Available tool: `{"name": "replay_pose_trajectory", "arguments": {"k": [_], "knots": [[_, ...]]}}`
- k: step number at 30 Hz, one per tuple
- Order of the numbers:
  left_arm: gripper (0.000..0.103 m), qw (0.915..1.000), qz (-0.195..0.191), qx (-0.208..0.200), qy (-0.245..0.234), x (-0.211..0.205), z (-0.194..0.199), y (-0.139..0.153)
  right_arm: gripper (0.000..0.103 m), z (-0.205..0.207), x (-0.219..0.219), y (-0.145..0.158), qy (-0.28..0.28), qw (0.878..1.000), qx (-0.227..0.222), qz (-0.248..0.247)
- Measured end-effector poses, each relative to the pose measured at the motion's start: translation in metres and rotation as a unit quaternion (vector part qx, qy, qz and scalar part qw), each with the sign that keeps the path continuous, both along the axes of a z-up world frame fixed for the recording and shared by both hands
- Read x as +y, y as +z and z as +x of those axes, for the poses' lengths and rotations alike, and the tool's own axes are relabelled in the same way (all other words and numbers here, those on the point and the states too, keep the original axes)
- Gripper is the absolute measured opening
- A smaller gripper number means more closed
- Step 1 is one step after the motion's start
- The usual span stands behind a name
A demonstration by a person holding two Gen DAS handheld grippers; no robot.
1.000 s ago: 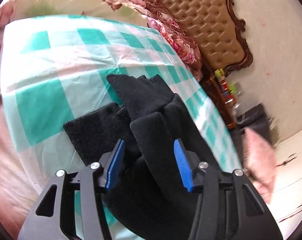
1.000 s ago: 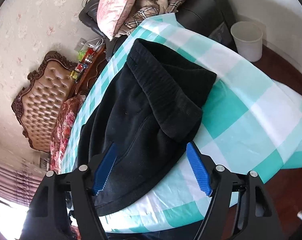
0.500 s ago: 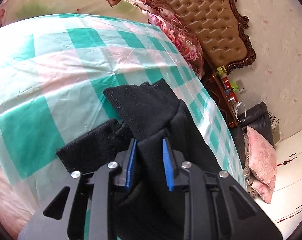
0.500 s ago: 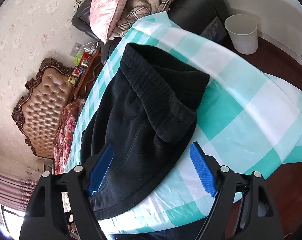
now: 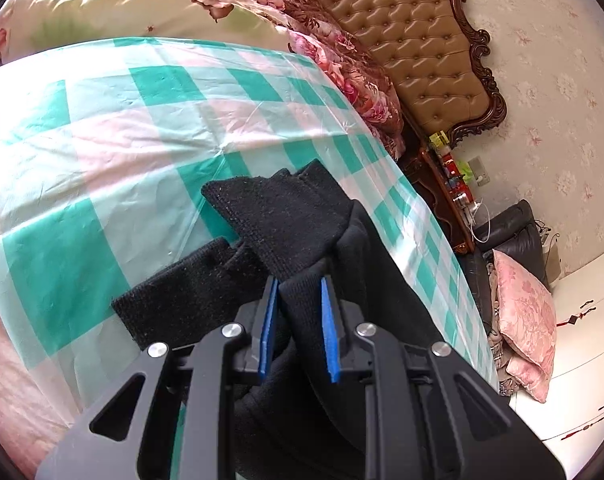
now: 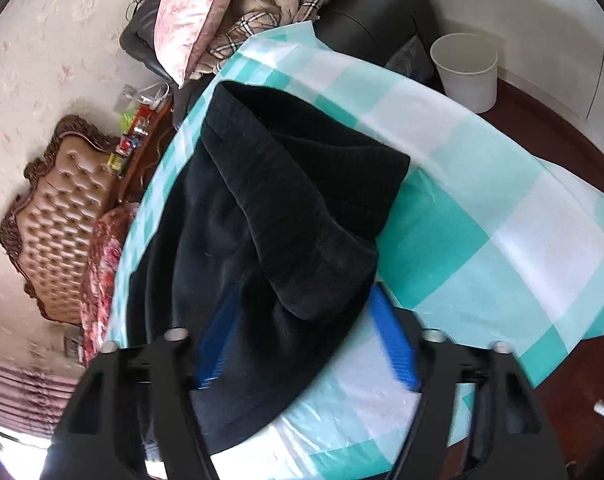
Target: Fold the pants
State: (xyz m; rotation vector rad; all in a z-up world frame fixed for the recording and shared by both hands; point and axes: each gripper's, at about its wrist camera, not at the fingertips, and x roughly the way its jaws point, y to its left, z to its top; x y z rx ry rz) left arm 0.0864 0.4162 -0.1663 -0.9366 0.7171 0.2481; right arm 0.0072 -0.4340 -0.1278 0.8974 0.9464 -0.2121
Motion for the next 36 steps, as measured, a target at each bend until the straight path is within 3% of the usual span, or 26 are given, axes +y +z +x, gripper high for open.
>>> {"name": "replay_pose_trajectory", "arguments": {"k": [3, 10, 15, 24, 31, 34, 36], "knots": [[0.019, 1.0, 0.001, -0.002, 0.0, 0.001, 0.001, -0.001, 0.039, 0.003, 0.004, 0.009, 0.011, 1.0, -0.003, -0.027], [0.016, 0.9992, 0.026, -0.025, -0.015, -0.004, 0.003, 0.028, 0.037, 0.009, 0.018, 0.027, 0.052, 0.993, 0.022, -0.103], [0.016, 0.9988, 0.032, -0.029, -0.021, -0.009, 0.004, 0.036, 0.04, 0.002, 0.006, 0.015, 0.046, 0.996, 0.027, -0.067], [0.016, 0.9994, 0.023, -0.022, -0.015, -0.008, 0.005, 0.03, 0.04, -0.005, -0.004, 0.023, 0.035, 0.998, 0.005, -0.049], [0.016, 0.9996, 0.015, -0.017, -0.014, -0.008, 0.003, 0.021, 0.042, 0.0, -0.014, 0.002, 0.019, 1.0, 0.002, 0.0], [0.015, 0.9997, 0.009, -0.015, -0.014, -0.006, 0.003, 0.02, 0.025, 0.002, -0.012, 0.011, 0.019, 1.0, -0.007, -0.02], [0.014, 0.9995, 0.006, -0.026, -0.017, -0.004, 0.003, 0.031, 0.016, 0.006, -0.01, 0.035, 0.026, 0.998, -0.035, -0.044]]}}
